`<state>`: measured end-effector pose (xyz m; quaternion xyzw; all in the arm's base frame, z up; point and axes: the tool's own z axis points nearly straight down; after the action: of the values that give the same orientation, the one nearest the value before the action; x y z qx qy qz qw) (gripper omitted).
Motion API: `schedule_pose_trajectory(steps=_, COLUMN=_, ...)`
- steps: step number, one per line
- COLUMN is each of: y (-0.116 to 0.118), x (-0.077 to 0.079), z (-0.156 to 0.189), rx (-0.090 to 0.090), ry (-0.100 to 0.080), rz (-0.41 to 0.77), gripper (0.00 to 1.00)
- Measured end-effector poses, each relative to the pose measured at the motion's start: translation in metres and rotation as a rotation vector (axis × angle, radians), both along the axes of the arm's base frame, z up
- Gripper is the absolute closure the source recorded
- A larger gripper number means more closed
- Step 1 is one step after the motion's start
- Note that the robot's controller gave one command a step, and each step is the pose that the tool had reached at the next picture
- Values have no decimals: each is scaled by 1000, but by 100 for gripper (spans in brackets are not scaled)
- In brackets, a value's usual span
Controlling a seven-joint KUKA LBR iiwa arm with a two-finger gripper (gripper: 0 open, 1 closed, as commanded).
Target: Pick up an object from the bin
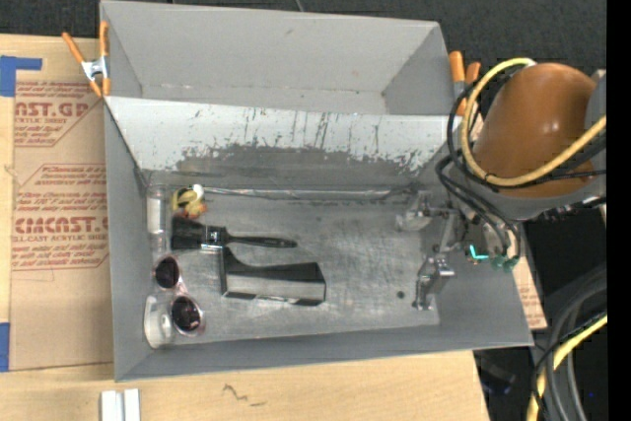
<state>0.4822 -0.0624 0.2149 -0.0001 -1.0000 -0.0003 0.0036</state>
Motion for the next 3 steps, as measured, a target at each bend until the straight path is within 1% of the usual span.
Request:
schedule_pose_trajectory(steps=1, y=0, x=2, z=4, rx=-1, ry=-8, rz=1, gripper=0)
schedule_pose_trajectory(steps=2, y=40, x=11, z=-51, rx=-1, ry=-13, rz=81, gripper=0)
schedule_pose_trajectory(steps=3, y=86, x=32, z=-61, rx=1, ry=-6, rz=251, gripper=0)
